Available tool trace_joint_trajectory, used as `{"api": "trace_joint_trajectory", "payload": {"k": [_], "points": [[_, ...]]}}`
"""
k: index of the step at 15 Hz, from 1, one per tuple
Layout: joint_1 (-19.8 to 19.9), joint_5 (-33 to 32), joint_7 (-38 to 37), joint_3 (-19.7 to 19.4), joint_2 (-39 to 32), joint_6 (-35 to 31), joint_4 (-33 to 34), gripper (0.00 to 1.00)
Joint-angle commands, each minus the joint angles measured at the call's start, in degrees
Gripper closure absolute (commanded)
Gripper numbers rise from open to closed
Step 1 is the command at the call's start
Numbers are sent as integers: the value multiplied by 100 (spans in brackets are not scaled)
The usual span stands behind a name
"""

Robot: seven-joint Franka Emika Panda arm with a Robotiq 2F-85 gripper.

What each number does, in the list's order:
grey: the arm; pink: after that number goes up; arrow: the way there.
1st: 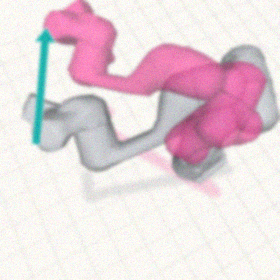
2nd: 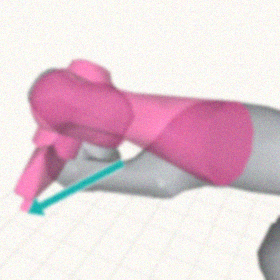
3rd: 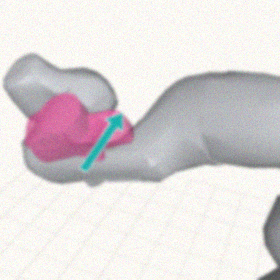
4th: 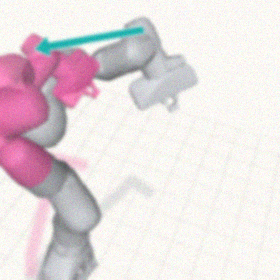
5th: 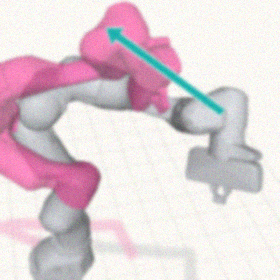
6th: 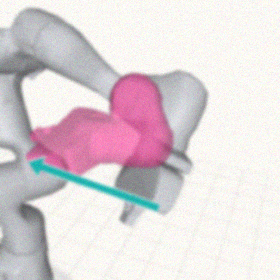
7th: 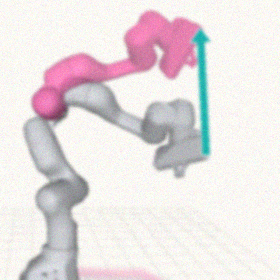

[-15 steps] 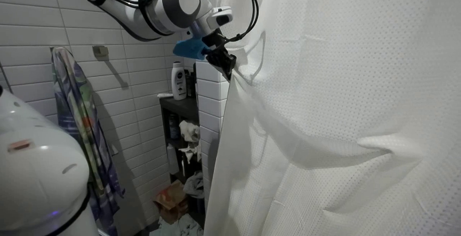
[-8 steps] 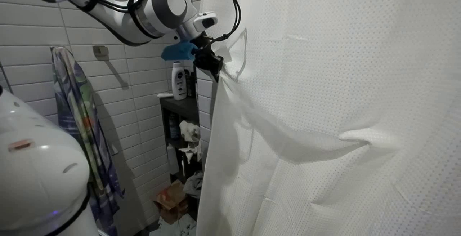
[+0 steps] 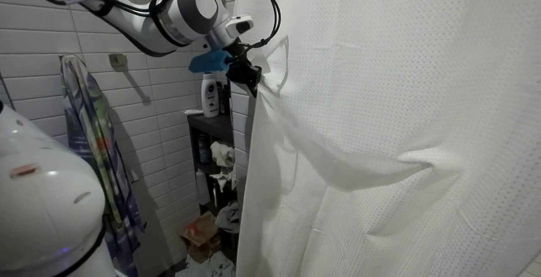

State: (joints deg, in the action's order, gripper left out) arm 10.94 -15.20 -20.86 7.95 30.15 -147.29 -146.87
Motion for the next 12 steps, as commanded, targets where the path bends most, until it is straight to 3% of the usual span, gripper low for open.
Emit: {"api": "trace_joint_trajectory", "payload": {"k": [1,3,8,9,10,11,12], "points": [[7,18,19,2,1,10,7,85],[7,18,19,0,-1,10,4,74],[7,18,19,0,-2,10,3,73],[7,18,19,0,-2,10,3,48],[94,-22,-121,38,-22,-35,25,48],[19,19,-8,-1,-3,10,2,69],[34,18,-23,-2,-3,10,2,63]]}}
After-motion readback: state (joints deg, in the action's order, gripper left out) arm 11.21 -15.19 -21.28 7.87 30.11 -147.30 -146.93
